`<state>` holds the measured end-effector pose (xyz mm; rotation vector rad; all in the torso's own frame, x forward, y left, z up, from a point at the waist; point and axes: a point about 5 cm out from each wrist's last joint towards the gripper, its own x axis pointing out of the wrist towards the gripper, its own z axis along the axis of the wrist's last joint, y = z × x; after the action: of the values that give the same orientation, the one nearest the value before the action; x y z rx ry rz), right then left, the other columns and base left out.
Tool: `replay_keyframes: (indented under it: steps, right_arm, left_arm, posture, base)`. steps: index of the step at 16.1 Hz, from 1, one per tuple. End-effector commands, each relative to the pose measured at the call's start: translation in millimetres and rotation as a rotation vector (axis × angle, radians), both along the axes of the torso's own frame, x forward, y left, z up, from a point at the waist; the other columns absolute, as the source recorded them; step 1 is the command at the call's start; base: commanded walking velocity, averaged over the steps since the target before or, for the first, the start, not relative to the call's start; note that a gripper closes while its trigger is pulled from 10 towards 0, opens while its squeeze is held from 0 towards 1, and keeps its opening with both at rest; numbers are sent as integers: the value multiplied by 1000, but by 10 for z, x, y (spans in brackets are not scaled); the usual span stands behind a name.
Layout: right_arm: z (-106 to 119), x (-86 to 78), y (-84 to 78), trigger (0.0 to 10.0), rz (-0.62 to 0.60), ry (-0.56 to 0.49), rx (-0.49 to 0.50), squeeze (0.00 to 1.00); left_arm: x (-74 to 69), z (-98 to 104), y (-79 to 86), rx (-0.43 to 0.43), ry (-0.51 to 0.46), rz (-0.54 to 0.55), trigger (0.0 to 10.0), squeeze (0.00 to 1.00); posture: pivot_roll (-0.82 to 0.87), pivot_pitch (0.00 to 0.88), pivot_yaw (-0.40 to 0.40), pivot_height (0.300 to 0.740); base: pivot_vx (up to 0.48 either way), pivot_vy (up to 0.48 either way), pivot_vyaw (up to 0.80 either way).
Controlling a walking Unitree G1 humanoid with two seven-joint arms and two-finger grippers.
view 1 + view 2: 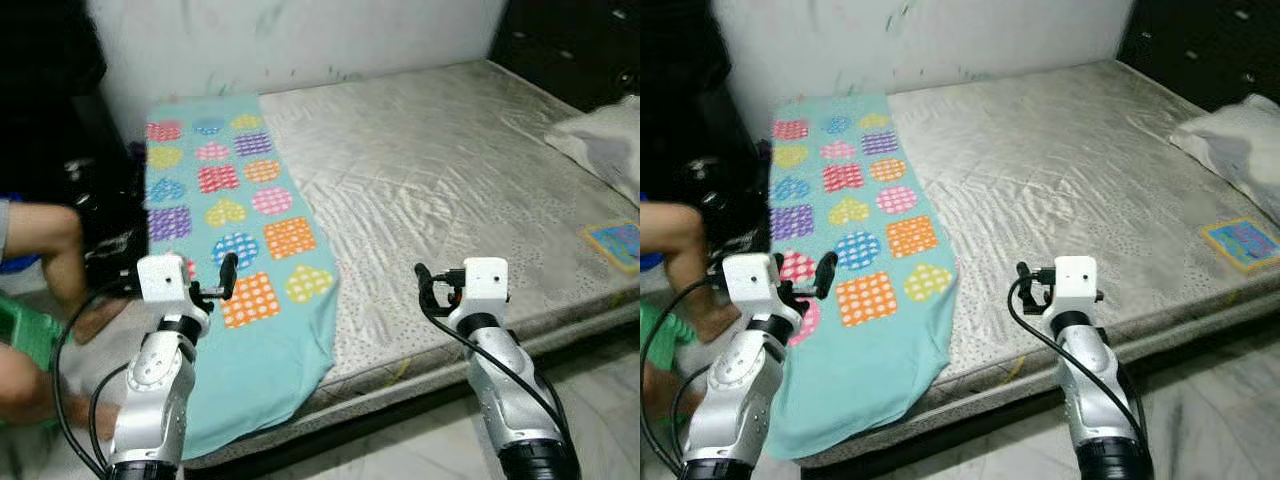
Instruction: Clean up the room
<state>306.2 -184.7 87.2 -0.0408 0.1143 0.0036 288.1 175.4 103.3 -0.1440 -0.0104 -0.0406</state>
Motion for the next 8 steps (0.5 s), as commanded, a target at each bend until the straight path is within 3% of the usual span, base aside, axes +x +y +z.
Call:
replay_keyframes:
  steps: [1,3,8]
  right_arm:
    - [30,-21,-32,10000,-6,-16,-1,0]
    - [39,-20,-16,10000,9,-18,1,0]
    - [57,-11,90,10000,63,-21,2,0]
  left_arm:
    - [-28,-11,-12,-4,7,-9,10000,0]
    - [-76,-34,11,-8,13,7,10000,0]
    - [-131,-23,18,-14,13,28,10000,0]
  posture:
    - [-130,74,35,740]
    - [-125,87,14,740]
    - [-110,114,-18,740]
  base:
    - [0,0,-800]
    - [0,0,-684]
    - [0,0,0]
